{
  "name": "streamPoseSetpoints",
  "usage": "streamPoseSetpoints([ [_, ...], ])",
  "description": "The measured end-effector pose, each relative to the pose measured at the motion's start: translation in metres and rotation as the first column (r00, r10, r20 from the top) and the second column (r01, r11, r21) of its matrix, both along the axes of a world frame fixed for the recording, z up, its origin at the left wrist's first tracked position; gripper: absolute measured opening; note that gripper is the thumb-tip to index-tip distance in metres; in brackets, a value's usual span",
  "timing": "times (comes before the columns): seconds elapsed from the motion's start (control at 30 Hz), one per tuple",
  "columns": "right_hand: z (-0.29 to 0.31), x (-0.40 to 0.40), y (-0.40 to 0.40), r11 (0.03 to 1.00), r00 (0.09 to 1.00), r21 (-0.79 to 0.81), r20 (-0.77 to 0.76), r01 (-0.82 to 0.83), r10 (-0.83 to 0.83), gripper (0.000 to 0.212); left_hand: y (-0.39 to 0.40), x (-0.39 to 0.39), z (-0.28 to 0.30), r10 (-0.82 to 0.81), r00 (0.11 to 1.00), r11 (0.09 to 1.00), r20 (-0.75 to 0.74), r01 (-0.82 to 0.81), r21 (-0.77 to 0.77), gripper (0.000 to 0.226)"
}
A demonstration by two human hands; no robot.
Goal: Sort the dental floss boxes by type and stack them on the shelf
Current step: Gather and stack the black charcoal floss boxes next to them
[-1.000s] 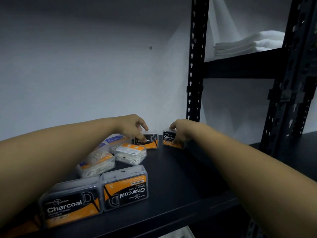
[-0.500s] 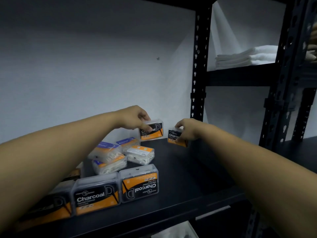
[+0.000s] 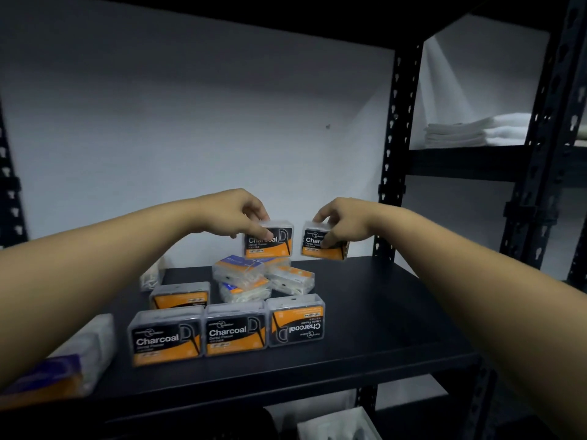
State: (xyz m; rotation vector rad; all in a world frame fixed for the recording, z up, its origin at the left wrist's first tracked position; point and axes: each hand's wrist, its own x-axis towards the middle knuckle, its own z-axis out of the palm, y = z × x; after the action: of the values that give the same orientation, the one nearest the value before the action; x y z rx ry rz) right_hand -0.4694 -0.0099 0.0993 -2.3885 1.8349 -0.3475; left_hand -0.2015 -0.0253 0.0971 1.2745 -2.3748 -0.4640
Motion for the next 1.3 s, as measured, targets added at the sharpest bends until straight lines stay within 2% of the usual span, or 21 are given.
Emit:
streamPoseSetpoints([
  [0.17, 0.012, 0.025, 0.015, 0.99, 0.992, 0.072, 0.033, -0.122, 0.12, 0.034, 0.024, 0.017, -0.002, -0.002, 1.0, 0.999, -0.012, 0.002, 0.039, 0.032],
  [0.43, 0.002, 0.05, 0.025, 0.972, 0.982, 0.141, -0.01, -0.187, 0.19, 0.036, 0.04, 0.034, -0.021, -0.026, 1.0, 0.998, -0.01, 0.027, 0.06, 0.032],
  [0.67, -0.019, 0.053, 0.021, 0.962, 0.983, 0.211, -0.019, -0.173, 0.181, 0.04, 0.038, 0.033, -0.043, -0.044, 0.999, 0.995, 0.028, 0.041, 0.089, 0.036],
  [1.0, -0.037, 0.064, 0.013, 0.957, 0.984, 0.243, -0.045, -0.158, 0.173, 0.049, 0.029, 0.039, -0.058, 0.011, 0.993, 0.992, 0.117, -0.025, 0.125, 0.038],
  [1.3, -0.053, 0.072, 0.012, 0.935, 0.986, 0.32, -0.01, -0.156, 0.168, 0.045, 0.029, 0.043, -0.069, 0.035, 0.981, 0.991, 0.192, -0.059, 0.121, 0.033],
])
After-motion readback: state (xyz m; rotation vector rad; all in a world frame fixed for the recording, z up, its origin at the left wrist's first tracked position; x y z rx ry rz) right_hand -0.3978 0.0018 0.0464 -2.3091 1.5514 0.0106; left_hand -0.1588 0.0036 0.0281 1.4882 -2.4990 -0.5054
